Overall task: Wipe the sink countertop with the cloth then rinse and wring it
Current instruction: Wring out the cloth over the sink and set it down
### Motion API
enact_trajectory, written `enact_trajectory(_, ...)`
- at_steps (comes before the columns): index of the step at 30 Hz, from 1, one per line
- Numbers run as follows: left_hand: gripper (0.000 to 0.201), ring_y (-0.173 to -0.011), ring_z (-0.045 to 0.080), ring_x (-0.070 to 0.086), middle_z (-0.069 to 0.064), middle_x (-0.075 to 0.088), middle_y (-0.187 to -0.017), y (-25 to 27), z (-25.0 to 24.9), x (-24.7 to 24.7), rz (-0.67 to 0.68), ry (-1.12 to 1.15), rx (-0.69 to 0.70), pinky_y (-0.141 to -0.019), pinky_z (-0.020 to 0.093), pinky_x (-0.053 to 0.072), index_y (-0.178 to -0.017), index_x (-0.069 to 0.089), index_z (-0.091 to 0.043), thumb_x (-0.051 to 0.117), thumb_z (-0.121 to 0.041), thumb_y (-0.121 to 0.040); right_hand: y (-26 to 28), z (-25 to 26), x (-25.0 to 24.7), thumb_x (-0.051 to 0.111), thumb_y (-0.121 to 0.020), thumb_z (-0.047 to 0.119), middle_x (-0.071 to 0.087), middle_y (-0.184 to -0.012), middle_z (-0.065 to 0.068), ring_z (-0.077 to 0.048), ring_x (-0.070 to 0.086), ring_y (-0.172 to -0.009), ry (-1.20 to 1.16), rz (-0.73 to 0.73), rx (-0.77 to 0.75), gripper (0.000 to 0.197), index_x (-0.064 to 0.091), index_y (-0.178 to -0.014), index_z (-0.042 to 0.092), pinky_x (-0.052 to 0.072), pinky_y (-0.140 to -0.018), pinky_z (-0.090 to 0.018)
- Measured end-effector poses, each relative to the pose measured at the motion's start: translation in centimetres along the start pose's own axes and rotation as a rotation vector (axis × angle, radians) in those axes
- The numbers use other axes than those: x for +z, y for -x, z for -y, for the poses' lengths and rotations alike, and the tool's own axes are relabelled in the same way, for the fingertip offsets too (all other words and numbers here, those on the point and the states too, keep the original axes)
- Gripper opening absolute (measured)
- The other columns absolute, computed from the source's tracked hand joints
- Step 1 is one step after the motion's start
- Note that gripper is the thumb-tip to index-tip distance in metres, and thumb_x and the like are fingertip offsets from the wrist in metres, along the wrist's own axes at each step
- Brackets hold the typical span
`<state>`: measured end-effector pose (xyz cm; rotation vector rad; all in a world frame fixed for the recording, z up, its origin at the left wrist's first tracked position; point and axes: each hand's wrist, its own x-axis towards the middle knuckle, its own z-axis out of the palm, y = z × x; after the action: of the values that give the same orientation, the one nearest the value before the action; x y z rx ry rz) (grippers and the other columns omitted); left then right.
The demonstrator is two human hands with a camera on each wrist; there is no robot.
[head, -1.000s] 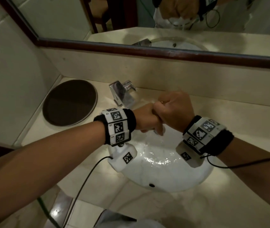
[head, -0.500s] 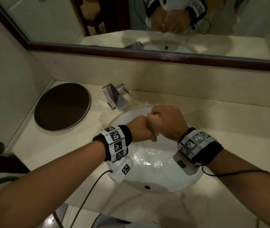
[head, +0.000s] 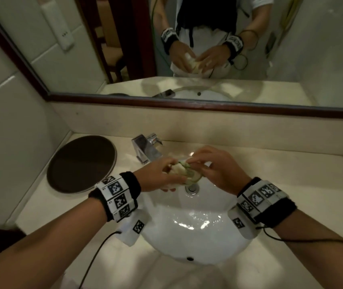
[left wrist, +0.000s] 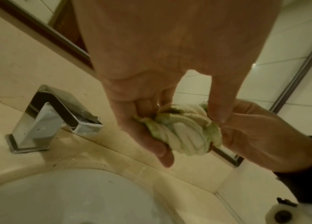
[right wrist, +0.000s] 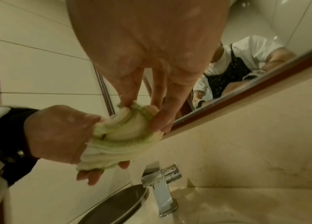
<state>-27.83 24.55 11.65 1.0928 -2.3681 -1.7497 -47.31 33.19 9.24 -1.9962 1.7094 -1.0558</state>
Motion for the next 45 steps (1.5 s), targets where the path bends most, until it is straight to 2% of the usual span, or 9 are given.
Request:
enact_trajectory(6,0.033,-0.085,0.031,0.071,0.010,0.069,-0.102,1.7,-0.5,-2.4,-0.078,-0.003,0.087,-0.076,0.048,0.059,-0.114,0.060,-0.012,0.070,-0.030,-0.087,-0.6,4.4,-0.2,0.055,-0.092,0.032,0.063,-0.103,0.004,-0.017,0.062,-0.069,0.298,-0.055,-0.118,0.020,0.067,-0.098,0.019,0.052,-0.055,-0.032)
enact_trajectory(8,0.034,-0.080,0.026,0.071,0.006,0.070,-0.095,2.4,-1.1,-3.3,-0.121,-0.039,0.114,-0.073,0.044,0.060,-0.110,0.062,-0.014,0.072,-0.034,-0.084,-1.1,5.6,-0.3,0.053,-0.092,0.030,0.061,-0.103,0.003,-0.019,0.059,-0.062,0.374,-0.090,-0.098,0.017,0.064,-0.096,0.017,0.049,-0.049,-0.032)
enact_trajectory(13,0.045,-0.090,0.014,0.063,-0.007,0.064,-0.099,3.8,-2.2,-6.3,-0.300,-0.428,0.209,-0.082,0.032,0.053,-0.114,0.061,-0.026,0.074,-0.049,-0.078,-3.0,8.6,-1.0,0.055,-0.092,0.012,0.064,-0.089,0.001,-0.021,0.060,-0.071,0.367,-0.253,0.098,0.006,0.061,-0.094,0.014,0.047,-0.063,-0.031)
enact_trajectory(20,0.030,-0.079,0.009,0.061,-0.011,0.065,-0.090,4.3,-3.4,-8.8,-0.206,-0.333,0.263,-0.077,0.033,0.055,-0.100,0.058,-0.033,0.072,-0.047,-0.078,-5.2,12.4,-2.4,0.051,-0.097,0.018,0.063,-0.078,0.004,-0.018,0.058,-0.068,0.388,-0.304,0.127,0.004,0.055,-0.097,0.018,0.042,-0.062,-0.033)
enact_trajectory(25,0.011,-0.072,0.016,0.051,-0.011,0.051,-0.072,4.3,-4.2,-9.0,-0.270,-0.429,0.346,-0.070,0.032,0.045,-0.080,0.053,-0.028,0.058,-0.030,-0.090,-6.2,14.4,-3.0,0.051,-0.097,0.017,0.062,-0.076,0.003,-0.021,0.058,-0.071,0.266,-0.368,0.169,0.005,0.055,-0.094,0.016,0.045,-0.067,-0.038)
enact_trajectory(30,0.015,-0.066,0.016,0.047,-0.005,0.051,-0.074,5.0,-6.5,-10.2,-0.371,-0.342,0.408,-0.059,0.032,0.036,-0.099,0.046,-0.020,0.042,-0.034,-0.099,-7.1,16.0,-4.0,0.048,-0.099,0.015,0.053,-0.070,0.009,-0.009,0.049,-0.064,0.171,-0.448,0.190,0.008,0.049,-0.092,0.018,0.035,-0.061,-0.033)
enact_trajectory(35,0.014,-0.067,0.021,0.053,0.000,0.054,-0.073,7.0,-8.9,-11.7,-0.404,-0.446,0.562,-0.060,0.035,0.038,-0.106,0.044,-0.020,0.041,-0.033,-0.101,-8.3,16.8,-5.8,0.046,-0.099,0.014,0.053,-0.076,0.004,-0.011,0.048,-0.068,-0.034,-0.485,0.284,0.011,0.051,-0.092,0.020,0.039,-0.065,-0.031)
enact_trajectory(40,0.023,-0.076,0.011,0.055,0.004,0.061,-0.090,9.3,-11.2,-14.3,-0.037,-0.493,0.424,-0.066,0.022,0.048,-0.107,0.059,-0.016,0.069,-0.023,-0.087,-8.4,17.9,-7.1,0.047,-0.099,0.015,0.052,-0.082,-0.003,-0.017,0.050,-0.077,-0.235,-0.519,0.364,0.017,0.054,-0.087,0.023,0.039,-0.071,-0.033)
enact_trajectory(45,0.015,-0.081,0.023,0.059,0.005,0.063,-0.087,9.6,-11.7,-15.7,-0.202,-0.802,0.297,-0.062,0.028,0.043,-0.091,0.063,-0.011,0.053,-0.022,-0.091,-8.4,19.4,-7.2,0.045,-0.100,0.012,0.052,-0.084,-0.006,-0.020,0.050,-0.079,-0.396,-0.529,0.363,0.020,0.055,-0.086,0.021,0.039,-0.073,-0.035)
